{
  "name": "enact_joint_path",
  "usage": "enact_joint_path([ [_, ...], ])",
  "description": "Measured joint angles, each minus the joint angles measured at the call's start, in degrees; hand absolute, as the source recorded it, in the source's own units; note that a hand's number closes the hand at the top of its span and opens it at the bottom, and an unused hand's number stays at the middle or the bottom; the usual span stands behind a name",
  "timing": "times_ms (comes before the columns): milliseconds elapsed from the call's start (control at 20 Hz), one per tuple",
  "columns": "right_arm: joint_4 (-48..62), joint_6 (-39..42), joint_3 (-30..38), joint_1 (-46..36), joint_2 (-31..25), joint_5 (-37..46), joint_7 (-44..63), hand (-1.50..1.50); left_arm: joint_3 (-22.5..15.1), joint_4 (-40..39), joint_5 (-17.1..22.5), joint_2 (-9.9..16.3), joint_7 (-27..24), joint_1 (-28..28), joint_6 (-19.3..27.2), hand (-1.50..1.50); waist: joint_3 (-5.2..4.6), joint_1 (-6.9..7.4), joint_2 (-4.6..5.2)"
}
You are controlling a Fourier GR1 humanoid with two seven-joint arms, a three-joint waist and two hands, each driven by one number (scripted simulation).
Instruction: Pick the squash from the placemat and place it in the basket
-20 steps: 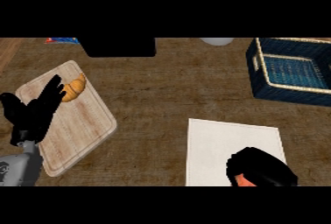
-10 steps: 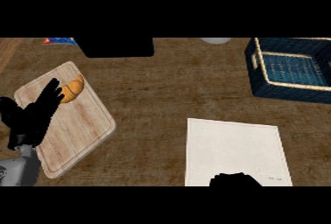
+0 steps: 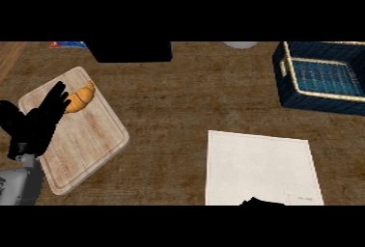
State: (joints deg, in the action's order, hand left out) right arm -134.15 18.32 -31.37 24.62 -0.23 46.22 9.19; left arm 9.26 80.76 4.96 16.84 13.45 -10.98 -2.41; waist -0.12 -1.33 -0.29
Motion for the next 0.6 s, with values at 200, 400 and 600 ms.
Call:
enact_joint_path([
  [200, -0.89, -2.53, 0.37, -5.60, 0.26, -0.11, 6.83, 1.50, -0.03, -0.42, 0.04, 0.09, -0.57, 0.24, -0.59, 0.00, -0.08, 0.40, 0.13],
  [400, -1.29, -2.75, 2.86, -13.37, 0.25, -0.16, 14.16, 1.50, -0.45, -0.52, -0.41, -0.36, -0.49, -0.30, -0.17, 0.00, -0.12, 0.61, 0.15],
  [600, -1.10, -2.60, 6.99, -23.72, 0.24, -0.34, 22.55, 1.50, -0.67, -1.20, -0.48, -0.51, -0.70, -0.67, -0.50, 0.00, -0.13, 0.96, 0.21],
])
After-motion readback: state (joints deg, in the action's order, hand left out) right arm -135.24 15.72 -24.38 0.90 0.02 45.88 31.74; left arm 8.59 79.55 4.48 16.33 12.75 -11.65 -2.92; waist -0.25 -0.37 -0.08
